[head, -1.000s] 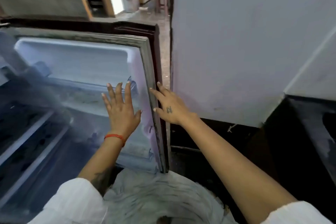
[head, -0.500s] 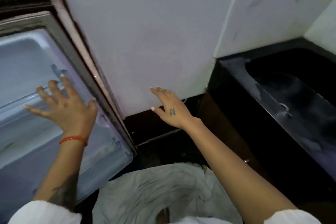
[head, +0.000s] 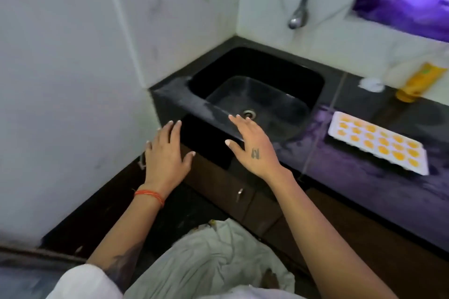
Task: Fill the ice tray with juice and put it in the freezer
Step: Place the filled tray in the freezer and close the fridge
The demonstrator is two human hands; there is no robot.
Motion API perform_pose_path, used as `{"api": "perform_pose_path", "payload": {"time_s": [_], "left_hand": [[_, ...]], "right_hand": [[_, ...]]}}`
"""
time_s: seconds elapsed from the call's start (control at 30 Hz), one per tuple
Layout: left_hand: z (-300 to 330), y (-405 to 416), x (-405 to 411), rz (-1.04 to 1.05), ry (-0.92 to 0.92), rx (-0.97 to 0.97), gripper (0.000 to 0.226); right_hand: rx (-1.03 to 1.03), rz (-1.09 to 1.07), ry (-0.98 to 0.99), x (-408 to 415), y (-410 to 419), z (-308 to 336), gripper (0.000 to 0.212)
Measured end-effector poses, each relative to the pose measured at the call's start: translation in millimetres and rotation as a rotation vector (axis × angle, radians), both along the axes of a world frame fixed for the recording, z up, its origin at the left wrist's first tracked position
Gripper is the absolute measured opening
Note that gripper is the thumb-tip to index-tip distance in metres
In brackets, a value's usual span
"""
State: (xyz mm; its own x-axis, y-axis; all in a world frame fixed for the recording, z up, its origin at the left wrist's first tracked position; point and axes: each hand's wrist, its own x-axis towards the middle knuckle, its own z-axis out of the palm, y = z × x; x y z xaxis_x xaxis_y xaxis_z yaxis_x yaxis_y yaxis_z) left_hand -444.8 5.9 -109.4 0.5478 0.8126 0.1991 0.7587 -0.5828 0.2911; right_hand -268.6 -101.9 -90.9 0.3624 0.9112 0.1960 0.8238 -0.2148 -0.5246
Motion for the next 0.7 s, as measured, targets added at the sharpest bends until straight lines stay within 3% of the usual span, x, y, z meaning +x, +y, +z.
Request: {"api": "perform_pose_path", "payload": {"time_s": [0.2, 0.37, 0.47, 0.53, 0.7], "left_hand": [[3, -39, 151, -0.334, -0.031, -0.036, 0.074], [-1, -81, 258, -0.516, -0.053, -0.135, 0.071], [-5, -101, 313, -0.49, -0.11, -0.335, 0.067], [-11, -106, 344, -0.419, -0.107, -0.464, 0.065], [-29, -107, 388, -0.166, -0.087, -0.794, 0.05]], "right_hand": [[-0.004, -0.309, -0.071, 129, -94, 4, 0.056], [0.098, -0.673, -0.106, 219, -178, -4, 0.043], [0.026, -0.974, -0.104, 260, -219, -12, 0.041], [-0.088, -1.114, 0.002, 280, -240, -17, 0.045], [-0.35, -1.088, 0.294, 317, -262, -39, 0.041]]}}
